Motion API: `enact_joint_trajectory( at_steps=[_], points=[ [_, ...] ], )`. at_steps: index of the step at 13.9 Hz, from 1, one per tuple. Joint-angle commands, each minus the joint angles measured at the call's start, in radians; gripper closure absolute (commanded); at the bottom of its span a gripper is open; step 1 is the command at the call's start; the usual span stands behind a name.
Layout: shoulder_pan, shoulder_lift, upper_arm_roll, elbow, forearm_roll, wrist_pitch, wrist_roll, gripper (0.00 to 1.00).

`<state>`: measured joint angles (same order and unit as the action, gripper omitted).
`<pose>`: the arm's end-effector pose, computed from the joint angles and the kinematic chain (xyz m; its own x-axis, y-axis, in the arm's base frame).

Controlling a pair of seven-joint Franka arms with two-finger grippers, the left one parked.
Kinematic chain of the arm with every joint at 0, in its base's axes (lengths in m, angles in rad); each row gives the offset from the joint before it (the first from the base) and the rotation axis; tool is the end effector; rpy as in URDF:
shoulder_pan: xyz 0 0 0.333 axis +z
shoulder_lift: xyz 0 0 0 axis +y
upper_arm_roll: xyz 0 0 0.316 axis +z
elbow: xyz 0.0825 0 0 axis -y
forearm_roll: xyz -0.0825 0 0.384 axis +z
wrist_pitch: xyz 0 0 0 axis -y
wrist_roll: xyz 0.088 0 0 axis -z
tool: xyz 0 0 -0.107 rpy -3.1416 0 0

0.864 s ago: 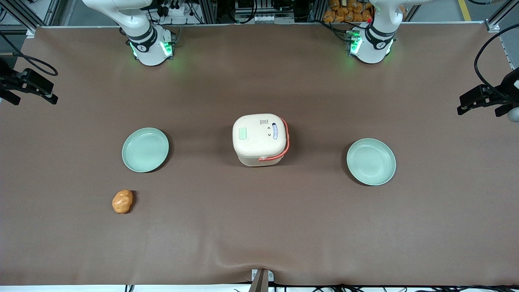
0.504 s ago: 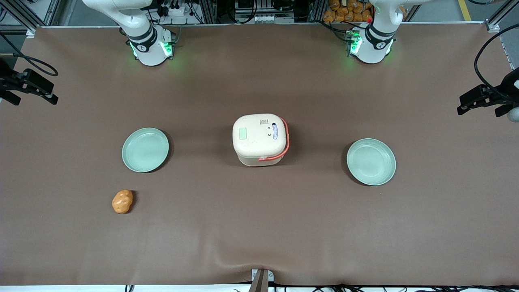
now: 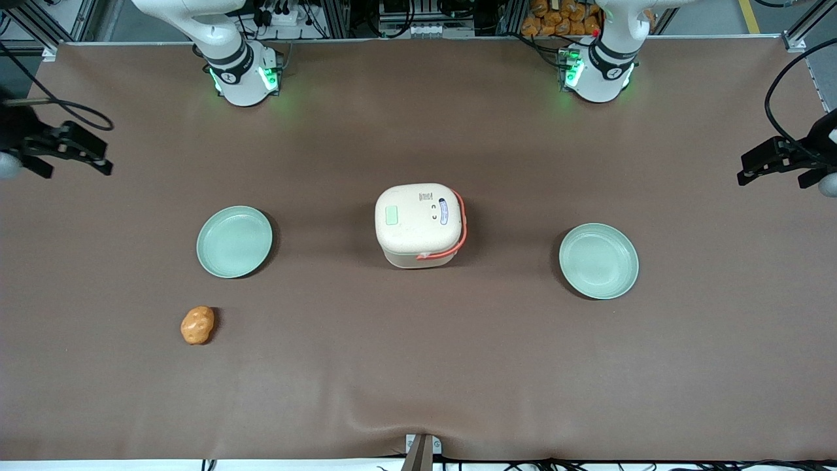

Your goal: Press rice cooker button with right arm

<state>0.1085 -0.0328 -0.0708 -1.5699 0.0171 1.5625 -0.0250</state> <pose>0.5434 0.0216 0.6422 0.9977 0.0628 0.0258 0.0633 -0.9978 -0.0188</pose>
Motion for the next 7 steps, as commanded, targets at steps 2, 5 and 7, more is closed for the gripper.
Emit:
enact_joint_trajectory(
  at_steps=[2,5,7],
  points=[
    [0.091,0.034,0.000,0.002,0.004,0.031,0.095,0.00],
    [0.204,0.074,0.000,0.002,0.003,0.073,0.264,0.00],
    [0.247,0.108,0.000,0.002,0.003,0.116,0.310,0.00]
  ],
)
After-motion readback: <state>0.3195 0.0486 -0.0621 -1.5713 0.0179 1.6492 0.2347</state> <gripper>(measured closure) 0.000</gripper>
